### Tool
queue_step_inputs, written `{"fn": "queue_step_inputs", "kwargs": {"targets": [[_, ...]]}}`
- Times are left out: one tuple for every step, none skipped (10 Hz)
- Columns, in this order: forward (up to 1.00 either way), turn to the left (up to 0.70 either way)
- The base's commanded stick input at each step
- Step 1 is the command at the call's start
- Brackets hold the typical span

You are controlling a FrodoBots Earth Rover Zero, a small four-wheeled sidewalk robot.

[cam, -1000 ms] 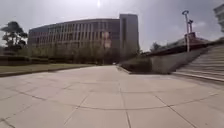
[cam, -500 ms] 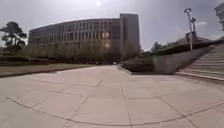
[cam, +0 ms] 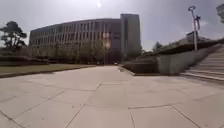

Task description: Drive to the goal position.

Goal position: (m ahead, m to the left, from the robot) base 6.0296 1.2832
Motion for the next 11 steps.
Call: {"fn": "queue_step_inputs", "kwargs": {"targets": [[0.7, 0.0], [0.7, 0.0], [0.7, 0.0], [0.7, 0.0], [0.7, 0.0], [0.7, 0.0], [0.7, 0.0], [0.7, 0.0], [0.7, 0.0], [0.7, 0.0], [0.7, 0.0]]}}
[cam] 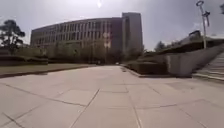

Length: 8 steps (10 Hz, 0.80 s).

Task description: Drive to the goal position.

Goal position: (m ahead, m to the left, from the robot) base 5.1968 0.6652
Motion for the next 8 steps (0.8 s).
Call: {"fn": "queue_step_inputs", "kwargs": {"targets": [[0.7, 0.0], [0.7, 0.0], [0.7, 0.0], [0.7, 0.0], [0.7, 0.0], [0.7, 0.0], [0.7, 0.0], [0.7, 0.0]]}}
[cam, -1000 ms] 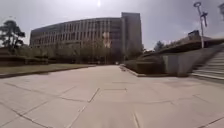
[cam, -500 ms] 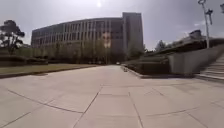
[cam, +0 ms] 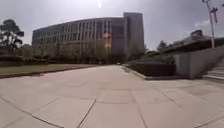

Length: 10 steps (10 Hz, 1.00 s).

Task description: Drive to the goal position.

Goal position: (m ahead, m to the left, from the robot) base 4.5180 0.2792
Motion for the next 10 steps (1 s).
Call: {"fn": "queue_step_inputs", "kwargs": {"targets": [[0.7, 0.0], [0.7, 0.0], [0.7, 0.0], [0.7, 0.0], [0.7, 0.0], [0.7, 0.0], [0.7, 0.0], [0.7, 0.0], [0.7, 0.0], [0.7, 0.0]]}}
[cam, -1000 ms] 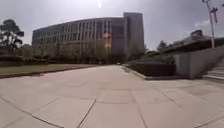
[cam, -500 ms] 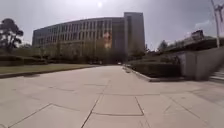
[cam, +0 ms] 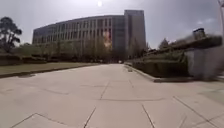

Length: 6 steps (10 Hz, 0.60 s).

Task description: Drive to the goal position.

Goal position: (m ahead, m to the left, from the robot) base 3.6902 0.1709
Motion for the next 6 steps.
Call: {"fn": "queue_step_inputs", "kwargs": {"targets": [[0.7, 0.0], [0.7, 0.0], [0.7, 0.0], [0.7, 0.0], [0.7, 0.0], [0.7, 0.0]]}}
